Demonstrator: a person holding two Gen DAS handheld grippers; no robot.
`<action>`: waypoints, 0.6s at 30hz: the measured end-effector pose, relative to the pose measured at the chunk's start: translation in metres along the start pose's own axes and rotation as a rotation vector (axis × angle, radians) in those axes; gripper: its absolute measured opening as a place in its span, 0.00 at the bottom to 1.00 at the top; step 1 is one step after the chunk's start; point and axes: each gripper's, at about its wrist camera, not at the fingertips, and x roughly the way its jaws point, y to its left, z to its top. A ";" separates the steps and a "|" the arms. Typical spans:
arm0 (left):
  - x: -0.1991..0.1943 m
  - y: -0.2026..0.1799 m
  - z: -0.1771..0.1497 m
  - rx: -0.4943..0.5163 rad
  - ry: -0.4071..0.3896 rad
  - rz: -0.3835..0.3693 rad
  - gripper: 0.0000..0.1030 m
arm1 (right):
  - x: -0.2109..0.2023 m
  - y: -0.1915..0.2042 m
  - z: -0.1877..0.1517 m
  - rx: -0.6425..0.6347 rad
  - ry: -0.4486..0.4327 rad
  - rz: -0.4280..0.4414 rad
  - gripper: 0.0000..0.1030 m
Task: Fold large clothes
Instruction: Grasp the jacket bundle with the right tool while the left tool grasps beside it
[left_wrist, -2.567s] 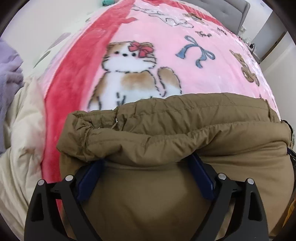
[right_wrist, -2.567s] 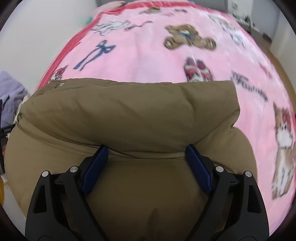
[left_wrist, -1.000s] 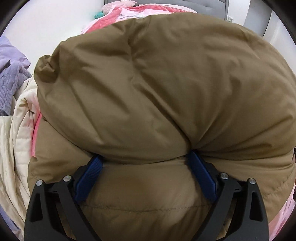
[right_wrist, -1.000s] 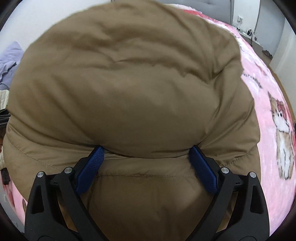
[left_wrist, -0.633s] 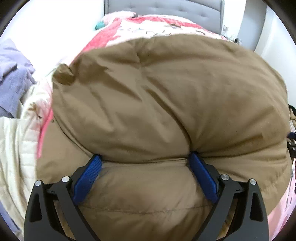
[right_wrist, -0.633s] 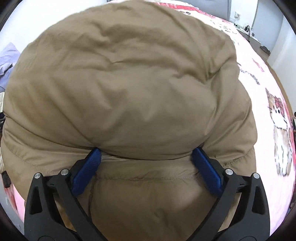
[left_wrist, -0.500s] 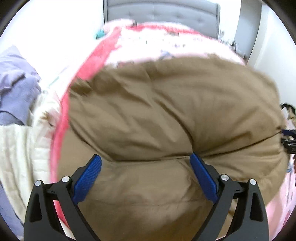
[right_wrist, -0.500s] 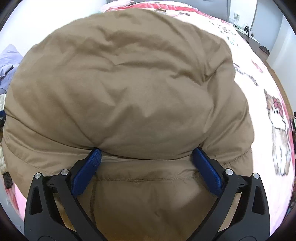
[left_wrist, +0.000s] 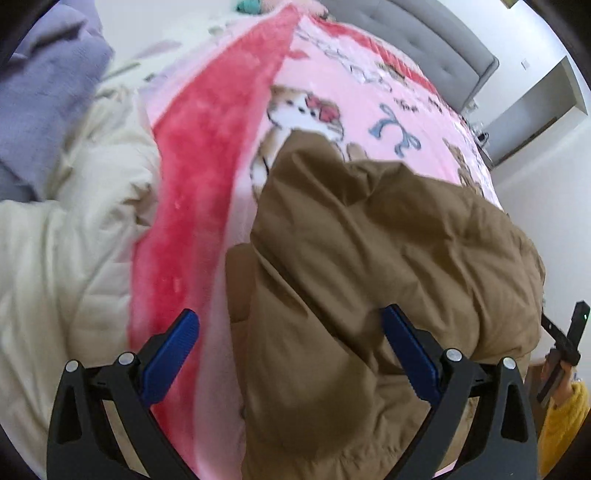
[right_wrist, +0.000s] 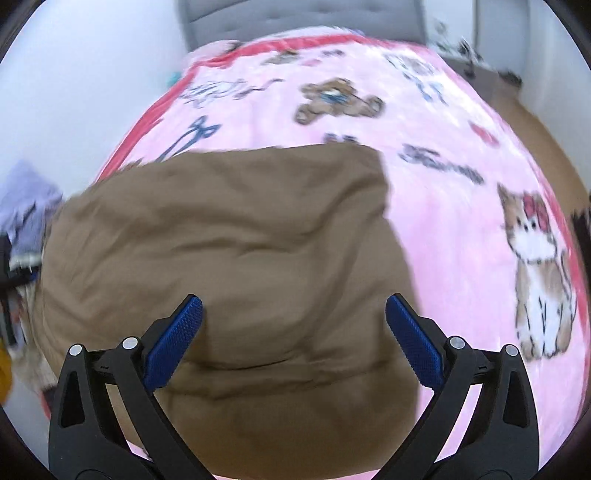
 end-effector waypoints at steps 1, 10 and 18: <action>0.004 -0.001 0.001 0.006 0.007 -0.006 0.95 | 0.001 -0.007 0.002 0.023 0.010 0.020 0.92; -0.003 -0.014 -0.001 0.061 0.021 -0.053 0.95 | 0.020 -0.067 -0.017 0.133 0.116 0.186 0.92; -0.025 -0.059 -0.020 0.098 -0.015 -0.026 0.95 | 0.092 -0.104 -0.028 0.276 0.325 0.553 0.92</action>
